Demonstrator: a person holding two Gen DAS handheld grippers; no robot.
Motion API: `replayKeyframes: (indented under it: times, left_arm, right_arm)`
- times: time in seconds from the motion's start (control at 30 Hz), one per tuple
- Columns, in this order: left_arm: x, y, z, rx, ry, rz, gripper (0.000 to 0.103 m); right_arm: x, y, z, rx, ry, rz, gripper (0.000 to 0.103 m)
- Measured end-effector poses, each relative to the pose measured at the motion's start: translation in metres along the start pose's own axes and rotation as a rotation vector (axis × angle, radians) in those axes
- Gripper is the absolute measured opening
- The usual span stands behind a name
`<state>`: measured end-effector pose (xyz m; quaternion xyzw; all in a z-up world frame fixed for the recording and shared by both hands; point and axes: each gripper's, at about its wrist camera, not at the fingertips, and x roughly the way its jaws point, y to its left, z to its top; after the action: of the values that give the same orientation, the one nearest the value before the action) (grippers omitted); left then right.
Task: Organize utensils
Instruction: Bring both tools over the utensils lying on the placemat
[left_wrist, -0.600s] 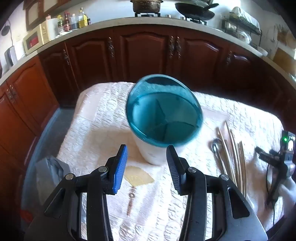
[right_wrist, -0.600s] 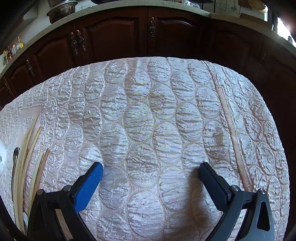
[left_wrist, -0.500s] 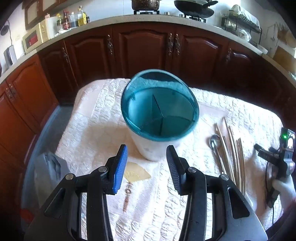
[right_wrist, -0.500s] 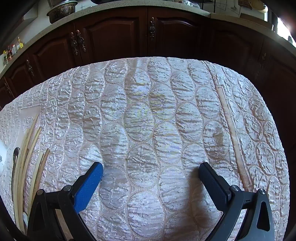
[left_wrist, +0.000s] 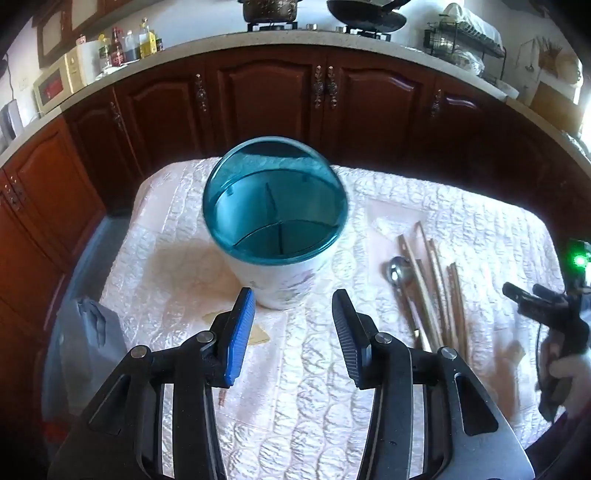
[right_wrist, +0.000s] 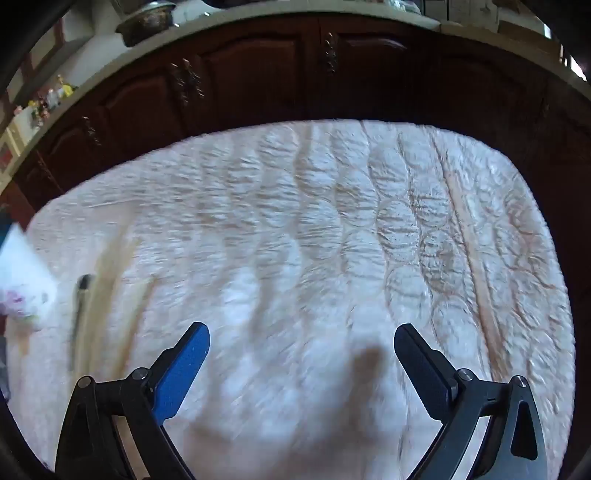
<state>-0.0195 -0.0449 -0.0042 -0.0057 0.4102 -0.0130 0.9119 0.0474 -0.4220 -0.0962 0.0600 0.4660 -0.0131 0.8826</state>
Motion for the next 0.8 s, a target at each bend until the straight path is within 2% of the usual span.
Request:
replayKeyframes:
  times: [0.1, 0.3, 0.43, 0.7, 0.8]
  left_arm:
    - [-0.009, -0.009, 0.005, 0.002, -0.022, -0.026, 0.043]
    - [-0.028, -0.022, 0.018, 0.026, -0.073, -0.078, 0.043]
    - [-0.042, -0.029, 0.023, 0.033, -0.108, -0.103, 0.043]
    - [-0.063, -0.042, 0.028, 0.058, -0.152, -0.108, 0.043]
    - [-0.068, -0.047, 0.028, 0.063, -0.162, -0.106, 0.043]
  right_arm:
    - [-0.041, 0.013, -0.001, -0.043, -0.040, -0.018, 0.100]
    - [-0.122, 0.046, -0.004, -0.065, -0.148, 0.031, 0.100]
    - [-0.138, 0.088, -0.004, -0.076, -0.180, 0.062, 0.100]
    - [-0.166, 0.119, -0.005, -0.102, -0.237, 0.075, 0.100]
    - [-0.171, 0.119, -0.004, -0.107, -0.248, 0.075, 0.100]
